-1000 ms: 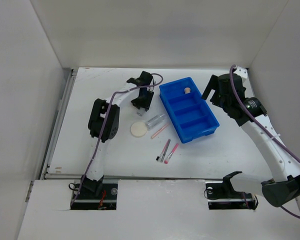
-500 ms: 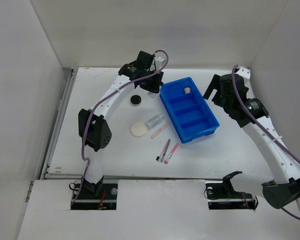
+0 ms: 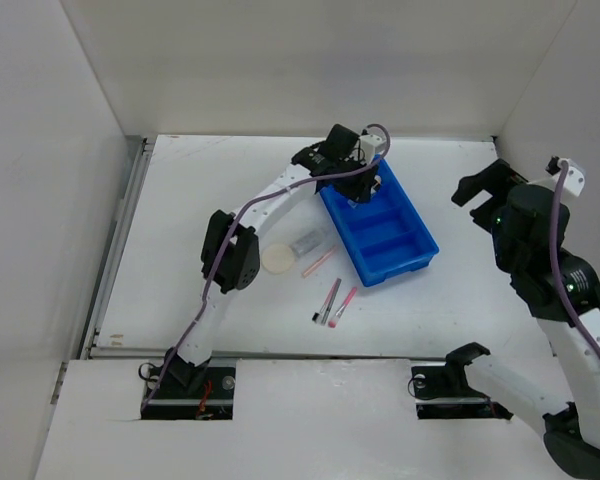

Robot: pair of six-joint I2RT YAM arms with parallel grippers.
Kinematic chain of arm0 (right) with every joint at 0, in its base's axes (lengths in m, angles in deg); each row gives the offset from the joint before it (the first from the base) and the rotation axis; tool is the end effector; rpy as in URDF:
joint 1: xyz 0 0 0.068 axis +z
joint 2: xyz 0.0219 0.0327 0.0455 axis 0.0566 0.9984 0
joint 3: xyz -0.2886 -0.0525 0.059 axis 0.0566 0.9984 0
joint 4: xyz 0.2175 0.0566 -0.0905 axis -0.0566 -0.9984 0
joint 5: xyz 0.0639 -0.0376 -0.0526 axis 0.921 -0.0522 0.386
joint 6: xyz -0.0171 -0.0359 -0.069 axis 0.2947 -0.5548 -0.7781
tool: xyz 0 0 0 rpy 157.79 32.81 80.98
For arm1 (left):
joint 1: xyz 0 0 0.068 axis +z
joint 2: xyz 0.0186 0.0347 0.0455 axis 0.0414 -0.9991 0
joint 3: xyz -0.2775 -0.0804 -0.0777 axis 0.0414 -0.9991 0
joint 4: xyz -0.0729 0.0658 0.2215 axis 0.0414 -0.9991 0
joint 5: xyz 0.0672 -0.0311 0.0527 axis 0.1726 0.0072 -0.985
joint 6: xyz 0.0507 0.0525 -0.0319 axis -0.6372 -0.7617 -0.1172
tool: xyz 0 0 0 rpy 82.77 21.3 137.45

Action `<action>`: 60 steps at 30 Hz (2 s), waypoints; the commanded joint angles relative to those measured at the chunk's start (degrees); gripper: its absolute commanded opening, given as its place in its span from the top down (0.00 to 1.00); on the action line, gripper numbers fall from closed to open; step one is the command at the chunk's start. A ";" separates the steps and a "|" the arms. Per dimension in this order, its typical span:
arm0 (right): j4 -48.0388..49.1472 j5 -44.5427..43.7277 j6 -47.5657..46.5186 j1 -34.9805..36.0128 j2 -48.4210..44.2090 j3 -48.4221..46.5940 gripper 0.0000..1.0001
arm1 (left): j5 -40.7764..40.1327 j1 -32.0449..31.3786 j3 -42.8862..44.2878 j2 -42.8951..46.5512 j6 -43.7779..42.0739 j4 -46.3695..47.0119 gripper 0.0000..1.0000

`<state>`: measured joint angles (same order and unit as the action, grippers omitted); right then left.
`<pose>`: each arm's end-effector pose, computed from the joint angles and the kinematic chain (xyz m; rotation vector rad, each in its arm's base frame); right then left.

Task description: Organize the makeup

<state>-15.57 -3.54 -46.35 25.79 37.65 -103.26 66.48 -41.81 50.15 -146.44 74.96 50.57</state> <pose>0.1306 0.0106 0.4535 0.6284 1.7029 0.1363 0.4114 -0.3676 0.2977 0.9575 2.0411 -0.7378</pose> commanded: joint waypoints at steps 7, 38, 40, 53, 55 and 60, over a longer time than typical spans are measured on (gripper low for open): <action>-2.31 -4.49 0.62 -0.13 -2.85 -0.38 0.00 | 0.93 -0.55 7.73 -4.65 2.25 8.70 0.52; 4.01 2.54 0.62 -0.66 3.57 2.44 0.00 | -20.70 -1.08 -41.05 20.32 -3.99 4.13 0.14; 4.01 2.54 0.62 -0.66 3.04 2.44 0.00 | -20.70 -1.08 -40.26 18.82 -3.99 5.53 0.16; 3.57 0.26 1.15 -0.66 -0.03 3.05 0.00 | -19.03 3.41 -37.88 13.62 -4.96 5.62 0.58; 4.18 0.26 1.15 -0.66 -0.74 3.57 0.00 | -19.72 3.41 -37.88 14.76 -4.96 5.62 0.69; 4.19 0.26 1.15 -0.66 -0.74 3.58 0.00 | -21.75 3.93 -37.35 21.08 -4.96 4.48 0.81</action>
<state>-14.65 -2.25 -45.51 25.42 37.30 -99.32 46.33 -37.99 10.04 -132.82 70.72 55.95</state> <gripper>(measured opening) 0.995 0.422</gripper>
